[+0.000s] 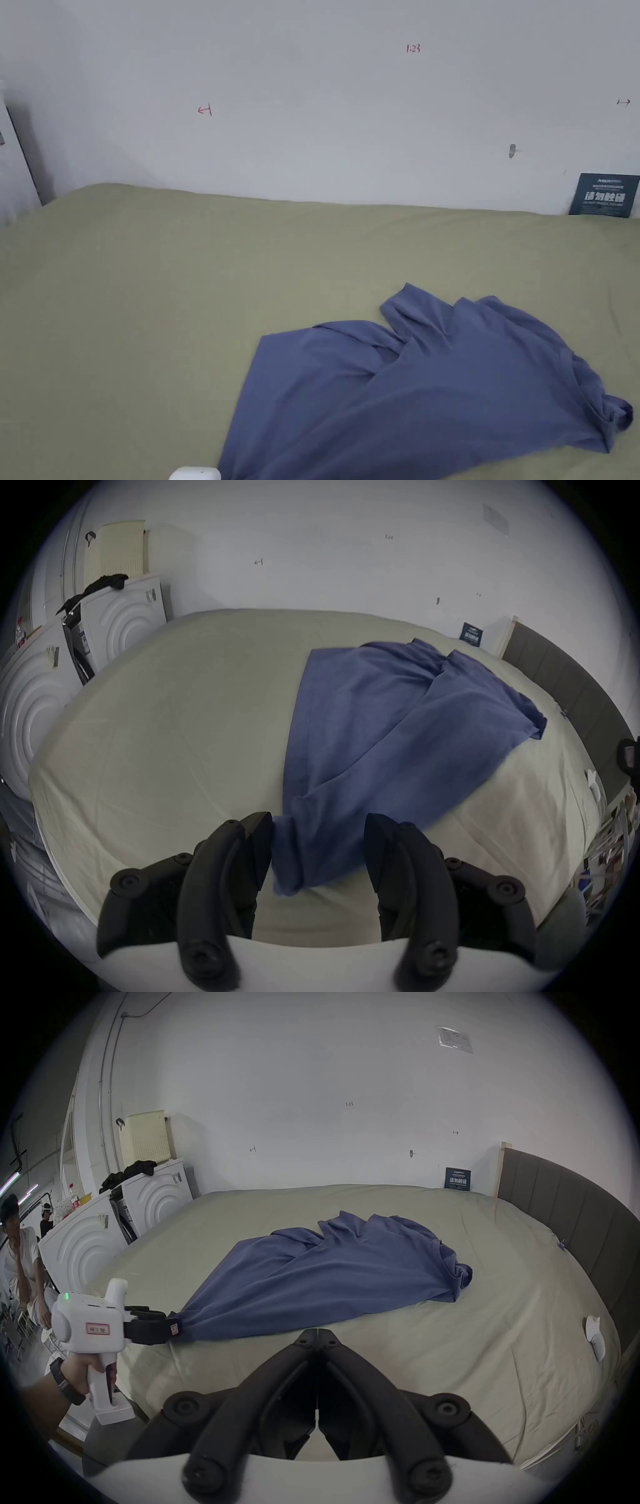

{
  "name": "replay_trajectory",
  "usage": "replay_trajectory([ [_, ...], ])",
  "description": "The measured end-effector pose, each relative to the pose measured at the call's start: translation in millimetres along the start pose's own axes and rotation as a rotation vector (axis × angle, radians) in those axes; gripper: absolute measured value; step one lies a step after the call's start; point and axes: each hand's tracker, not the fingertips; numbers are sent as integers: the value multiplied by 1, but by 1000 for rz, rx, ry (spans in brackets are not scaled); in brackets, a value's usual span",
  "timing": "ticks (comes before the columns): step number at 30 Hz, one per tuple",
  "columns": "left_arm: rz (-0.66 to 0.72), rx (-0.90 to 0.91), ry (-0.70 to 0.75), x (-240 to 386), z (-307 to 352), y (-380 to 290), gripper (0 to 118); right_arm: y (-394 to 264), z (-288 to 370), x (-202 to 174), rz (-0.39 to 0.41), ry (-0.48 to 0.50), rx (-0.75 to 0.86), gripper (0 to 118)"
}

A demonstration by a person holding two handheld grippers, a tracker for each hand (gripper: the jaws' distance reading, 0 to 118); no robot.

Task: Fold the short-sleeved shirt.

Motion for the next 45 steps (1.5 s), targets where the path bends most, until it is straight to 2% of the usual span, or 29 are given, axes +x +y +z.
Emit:
replay_trajectory([
  [1, 40, -39, 12, 0, -6, 1, 41, 2, -3, 2, 2, 0, 1, 2],
  [4, 75, -13, 22, -7, -19, -2, 12, 7, -10, 5, 5, 9, 2, 2],
  [6, 109, -15, -6, -7, -19, 2, 10, 12, -17, 6, 9, 8, 4, 2],
  [11, 93, -18, -2, -4, -18, 0, 9, 42, -64, 23, 41, 20, -3, 2],
  [13, 99, -6, -25, -5, -14, -1, 9, 68, -103, 39, 60, 7, 10, 1],
  [15, 97, 1, -25, -4, -13, -2, 9, 99, -155, 61, 66, 46, -12, 2],
  [18, 76, -8, -35, -5, -14, 0, 9, 144, -244, 99, 153, 100, -74, 5],
  [19, 76, -12, -47, -8, -13, 0, 9, 161, -275, 111, 195, 98, -137, 29],
  [21, 84, -23, -52, -11, -15, 1, 9, 188, -329, 125, 256, 43, -232, 84],
  [22, 85, -26, -51, -9, -15, 3, 9, 199, -356, 130, 289, 62, -303, 92],
  [23, 87, -28, -50, -9, -17, 3, 9, 209, -378, 132, 350, 65, -341, 88],
  [25, 99, -37, -45, -9, -22, 3, 9, 220, -413, 130, 479, 29, -352, 89],
  [27, 107, -35, -44, -8, -23, 3, 9, 225, -445, 131, 486, 105, -411, 89],
  [30, 93, -38, -40, -5, -23, 5, 9, 220, -474, 131, 468, 112, -501, 88],
  [31, 83, -41, -38, -5, -23, 6, 9, 217, -482, 132, 482, 91, -537, 81],
  [32, 83, -43, -38, -5, -24, 6, 9, 212, -482, 134, 482, 98, -566, 60],
  [33, 83, -43, -39, -5, -24, 7, 9, 210, -482, 135, 461, 132, -602, 27],
  [34, 86, -42, -39, -3, -23, 8, 9, 209, -478, 136, 415, 208, -592, 4],
  [35, 99, -47, -44, -3, -23, 9, 9, 209, -473, 133, 433, 210, -544, 4],
  [36, 101, -46, -45, -3, -22, 10, 9, 207, -466, 131, 463, 161, -491, 4],
  [38, 106, -47, -51, -3, -23, 13, 9, 208, -457, 132, 413, 188, -469, 4],
  [40, 116, -25, -62, -4, -21, 15, 9, 213, -440, 133, 385, 191, -363, 4],
  [44, 152, 17, -102, -8, -18, 33, 9, 231, -399, 140, 242, 231, -219, 4],
  [45, 144, 27, -104, -8, -18, 39, 9, 234, -390, 139, 241, 231, -184, 4],
])
